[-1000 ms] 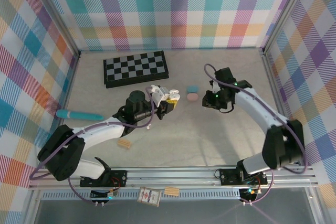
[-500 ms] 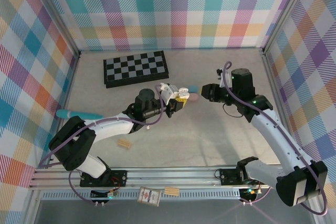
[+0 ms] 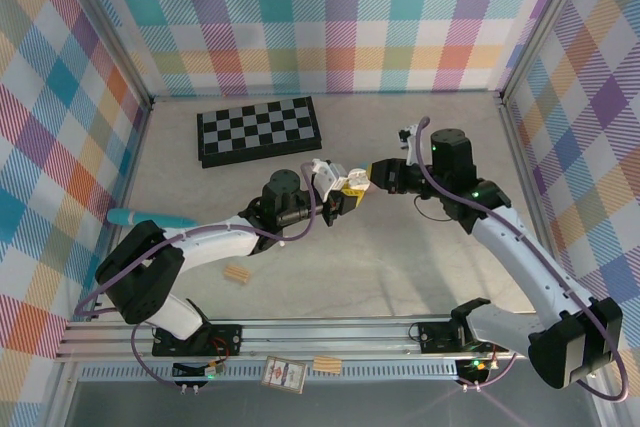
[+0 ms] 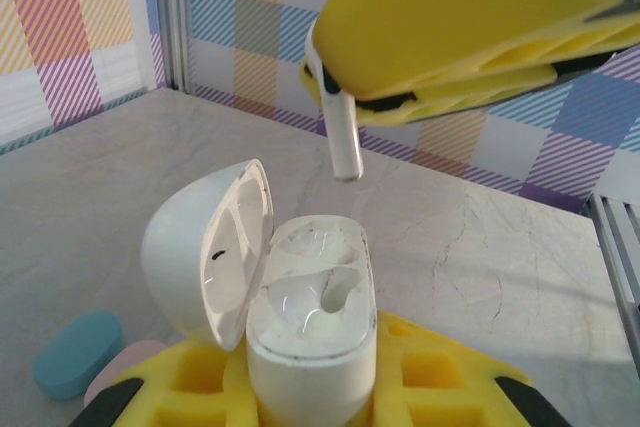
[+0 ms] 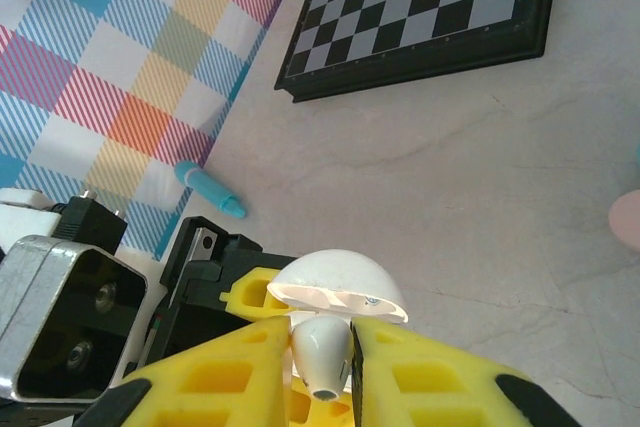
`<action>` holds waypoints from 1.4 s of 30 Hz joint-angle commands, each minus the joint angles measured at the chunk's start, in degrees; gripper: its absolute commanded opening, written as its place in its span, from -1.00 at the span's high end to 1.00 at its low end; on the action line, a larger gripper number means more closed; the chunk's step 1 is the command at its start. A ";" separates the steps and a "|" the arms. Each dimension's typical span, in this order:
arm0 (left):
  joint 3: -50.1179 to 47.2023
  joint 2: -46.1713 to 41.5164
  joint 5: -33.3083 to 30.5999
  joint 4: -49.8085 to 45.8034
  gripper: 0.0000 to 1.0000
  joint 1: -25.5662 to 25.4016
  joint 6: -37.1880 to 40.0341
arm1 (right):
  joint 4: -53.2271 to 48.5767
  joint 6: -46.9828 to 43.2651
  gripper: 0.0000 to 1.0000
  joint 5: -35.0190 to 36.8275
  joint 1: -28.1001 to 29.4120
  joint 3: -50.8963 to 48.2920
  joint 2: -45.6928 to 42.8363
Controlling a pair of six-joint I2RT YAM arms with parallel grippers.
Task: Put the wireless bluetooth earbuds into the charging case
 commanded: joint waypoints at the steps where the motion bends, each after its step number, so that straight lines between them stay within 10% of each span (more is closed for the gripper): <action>1: 2.00 0.41 0.85 2.91 0.75 -0.45 -1.08 | 2.44 -0.02 0.55 -1.42 0.51 -0.65 0.67; 42: 1.01 -0.53 -1.40 5.77 0.75 -0.49 -1.20 | 4.72 8.07 0.60 -3.56 1.30 -4.57 2.44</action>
